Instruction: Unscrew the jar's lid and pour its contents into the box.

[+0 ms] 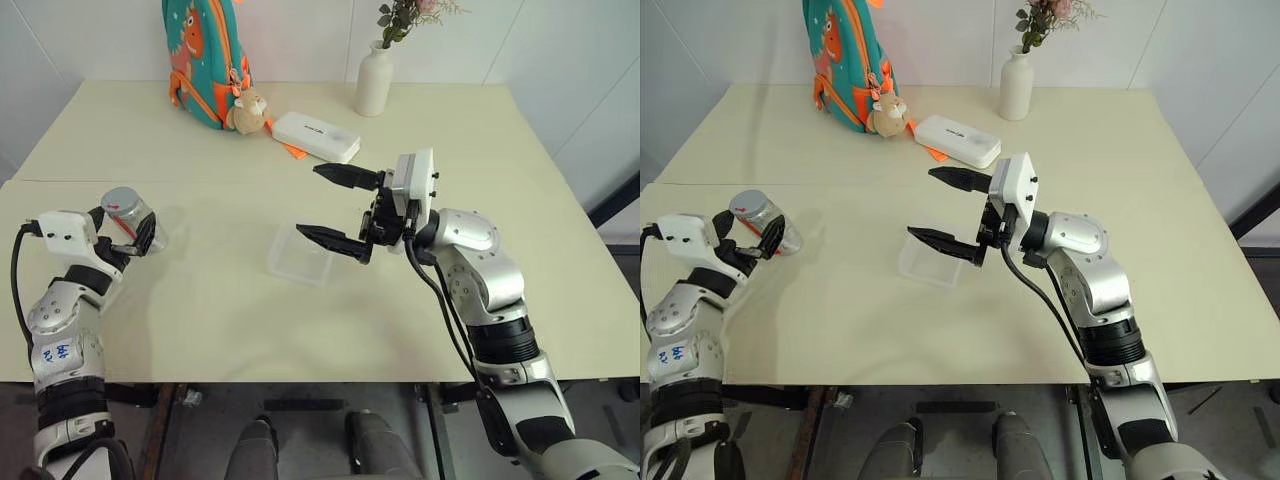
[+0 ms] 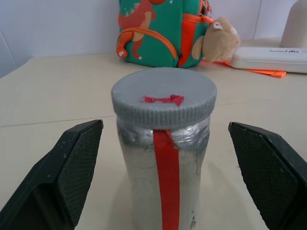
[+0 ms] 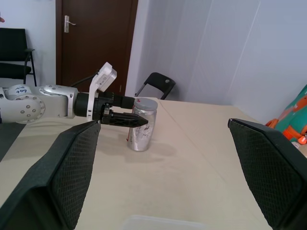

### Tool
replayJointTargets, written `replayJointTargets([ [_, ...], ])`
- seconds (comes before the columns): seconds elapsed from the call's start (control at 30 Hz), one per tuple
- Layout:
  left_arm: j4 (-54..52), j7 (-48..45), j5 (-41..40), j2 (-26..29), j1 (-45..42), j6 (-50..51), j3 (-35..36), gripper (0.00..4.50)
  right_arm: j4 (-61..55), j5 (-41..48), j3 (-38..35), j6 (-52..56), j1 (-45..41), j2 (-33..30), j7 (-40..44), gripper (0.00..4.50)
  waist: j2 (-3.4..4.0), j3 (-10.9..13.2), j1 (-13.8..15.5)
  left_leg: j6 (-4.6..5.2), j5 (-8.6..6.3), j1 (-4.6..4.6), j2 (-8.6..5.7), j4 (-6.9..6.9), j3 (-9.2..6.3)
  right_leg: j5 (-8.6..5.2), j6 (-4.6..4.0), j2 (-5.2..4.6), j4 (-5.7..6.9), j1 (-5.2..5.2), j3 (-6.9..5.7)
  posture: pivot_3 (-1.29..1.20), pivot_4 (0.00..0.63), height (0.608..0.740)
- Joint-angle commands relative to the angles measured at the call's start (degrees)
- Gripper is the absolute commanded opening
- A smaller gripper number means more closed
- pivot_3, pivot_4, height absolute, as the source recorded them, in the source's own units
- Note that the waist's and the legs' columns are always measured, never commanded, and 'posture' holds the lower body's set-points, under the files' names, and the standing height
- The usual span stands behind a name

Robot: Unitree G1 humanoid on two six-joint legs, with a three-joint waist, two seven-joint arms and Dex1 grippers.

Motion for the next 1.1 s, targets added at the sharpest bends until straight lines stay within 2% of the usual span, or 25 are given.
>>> replayJointTargets([
  [0.03, 2.3, 0.0, 1.8, 1.7, -1.6, -3.4, -0.7, 4.47, -3.1, 0.8, -1.3, 0.1, 0.4, -0.5, -1.2, 4.5, 0.0, 0.0, 0.0, 0.0, 0.0, 0.0, 0.0, 0.0, 0.0, 0.0, 0.0, 0.0, 0.0, 0.0, 0.0, 0.0, 0.15, 0.74],
  [0.4, 8.2, 0.7, 4.0, 2.6, -4.4, -6.8, -2.5, 4.47, -4.7, 0.8, -1.4, 0.2, 2.0, -0.4, -3.5, 4.5, 0.0, 0.0, 0.0, 0.0, 0.0, 0.0, 0.01, 0.0, 0.01, 0.0, 0.0, 0.01, 0.03, -0.01, 0.0, 0.0, 0.15, 0.74],
  [0.5, 10.1, 1.6, 4.1, 2.7, -5.1, -7.3, -2.3, 3.91, -4.6, 0.8, -1.4, 0.1, 1.9, -0.6, -3.5, 4.5, 0.0, 0.0, 0.0, 0.0, 0.0, 0.0, 0.01, 0.0, 0.01, 0.0, 0.0, 0.01, 0.02, -0.01, 0.0, 0.0, 0.15, 0.74],
  [0.7, 11.0, 0.9, 3.5, 2.7, -5.0, -8.3, -2.4, 2.16, -3.6, 0.6, -1.7, -0.3, 1.6, -0.5, -3.7, 4.5, 0.0, 0.0, 0.0, 0.0, 0.0, -0.01, 0.02, 0.0, 0.02, 0.0, 0.0, 0.01, 0.01, -0.01, 0.0, 0.0, 0.15, 0.74],
  [0.73, 10.7, 0.7, 3.0, 2.5, -4.9, -8.2, -2.2, 1.95, -3.6, 0.6, -1.7, -0.3, 1.7, -0.4, -3.8, 4.5, 0.0, 0.0, 0.0, 0.0, 0.0, -0.01, 0.02, 0.0, 0.02, 0.0, 0.0, 0.01, 0.02, -0.01, 0.0, 0.0, 0.15, 0.74],
  [0.77, 10.1, 0.5, 2.5, 2.2, -4.7, -7.9, -2.0, 1.95, -3.5, 0.7, -1.7, -0.3, 1.8, -0.4, -3.8, 4.5, 0.0, 0.0, 0.0, 0.0, 0.0, -0.01, 0.02, 0.0, 0.02, 0.0, 0.0, 0.01, 0.02, -0.01, 0.0, 0.0, 0.15, 0.74],
  [0.83, 6.8, 0.6, 0.3, 1.2, -4.4, -5.6, -1.3, 1.95, -3.5, 0.8, -1.6, -0.1, 2.0, -0.3, -3.7, 4.5, 0.0, 0.0, 0.0, 0.0, 0.0, -0.01, 0.02, 0.0, 0.02, 0.0, 0.0, 0.01, 0.02, -0.01, 0.0, 0.0, 0.15, 0.74],
  [0.93, -5.9, 1.6, -6.6, 0.0, -4.5, 3.9, -0.5, 1.95, -3.6, 0.7, -1.6, 0.1, 1.9, -0.3, -3.8, 4.5, -0.04, 0.0, 0.1, 0.0, 0.0, -0.04, 0.02, 0.0, 0.02, 0.0, 0.0, 0.01, 0.02, -0.01, 0.0, 0.0, 0.15, 0.74],
  [1.03, -22.0, -2.7, -13.0, 3.8, -3.6, 16.4, -3.8, 1.95, -4.0, 1.1, -1.8, 2.3, 0.7, -0.1, -5.4, 4.5, -0.11, 0.1, 0.1, -0.01, 0.0, -0.08, 0.06, 0.0, 0.01, 0.0, 0.0, 0.04, 0.02, -0.03, 0.0, 0.0, 0.15, 0.74],
  [1.1, -28.5, -5.7, -16.5, 6.3, -2.7, 22.8, -5.5, 1.95, -4.9, 1.7, -1.4, 4.6, -0.2, 0.1, -6.3, 4.5, -0.09, 0.1, 0.0, -0.03, -0.01, -0.08, 0.07, -0.01, 0.01, 0.0, 0.0, 0.04, 0.0, -0.02, 0.0, 0.0, 0.15, 0.74],
])
